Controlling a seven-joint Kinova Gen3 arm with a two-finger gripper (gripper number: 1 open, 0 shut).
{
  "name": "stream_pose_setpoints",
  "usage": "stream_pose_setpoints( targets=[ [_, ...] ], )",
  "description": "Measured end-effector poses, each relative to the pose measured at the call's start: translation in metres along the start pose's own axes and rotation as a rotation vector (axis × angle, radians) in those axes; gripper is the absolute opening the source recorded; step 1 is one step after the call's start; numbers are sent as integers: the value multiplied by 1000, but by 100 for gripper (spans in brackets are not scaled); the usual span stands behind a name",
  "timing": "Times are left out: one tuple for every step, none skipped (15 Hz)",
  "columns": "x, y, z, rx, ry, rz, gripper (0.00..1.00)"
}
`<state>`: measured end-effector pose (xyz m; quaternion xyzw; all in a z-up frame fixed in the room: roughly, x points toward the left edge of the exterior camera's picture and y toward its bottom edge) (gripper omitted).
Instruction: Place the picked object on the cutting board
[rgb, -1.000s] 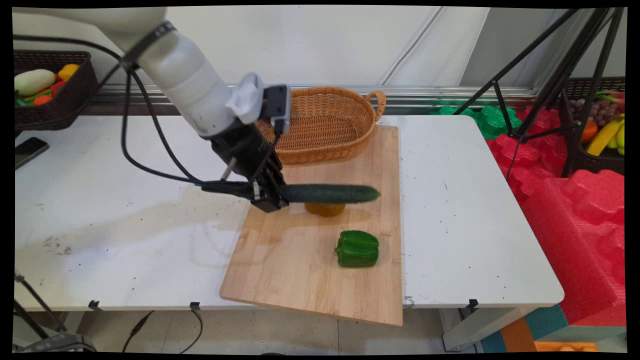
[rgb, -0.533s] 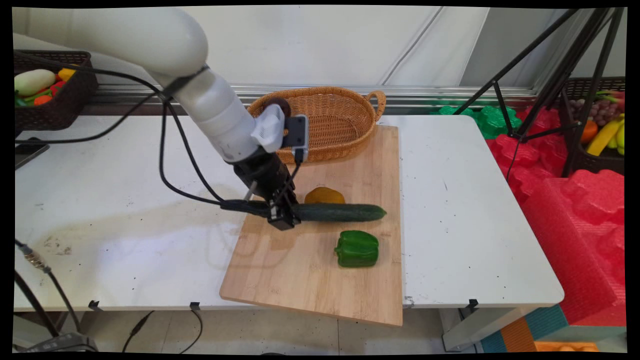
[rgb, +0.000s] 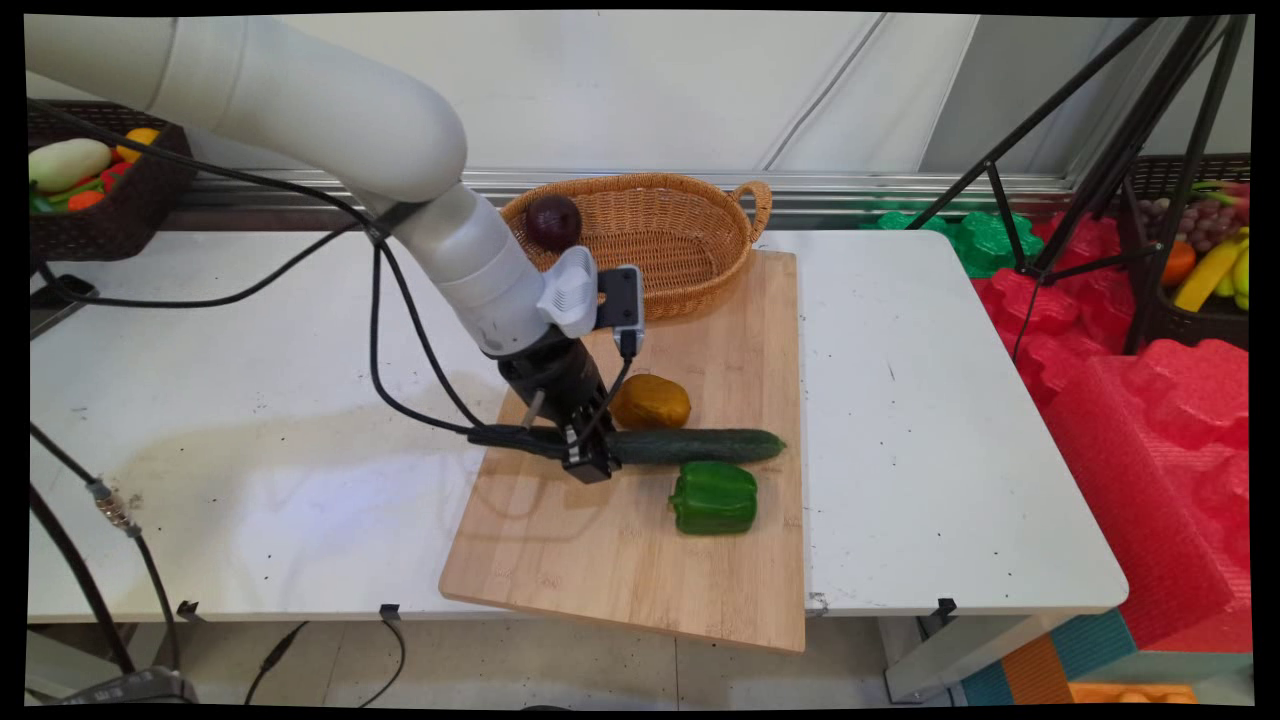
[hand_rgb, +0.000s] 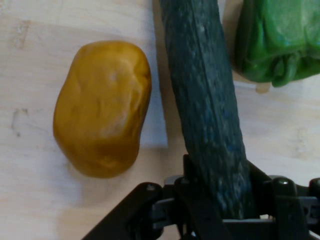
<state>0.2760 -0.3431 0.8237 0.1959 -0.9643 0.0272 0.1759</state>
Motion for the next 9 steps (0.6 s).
stream_pose_setpoints(
  targets=[
    [1,0,2,0,0,-1,0],
    [2,0,5,0,1,-2,0],
    [3,0,8,1,2,-3,0],
    [4,0,10,2,3,-5,100],
    [5,0,12,3,3,-5,100],
    [5,0,13,3,4,-5,100],
    [6,0,14,3,5,-5,100],
    [6,0,15,3,5,-5,100],
    [6,1,15,3,4,-5,100]
  ],
)
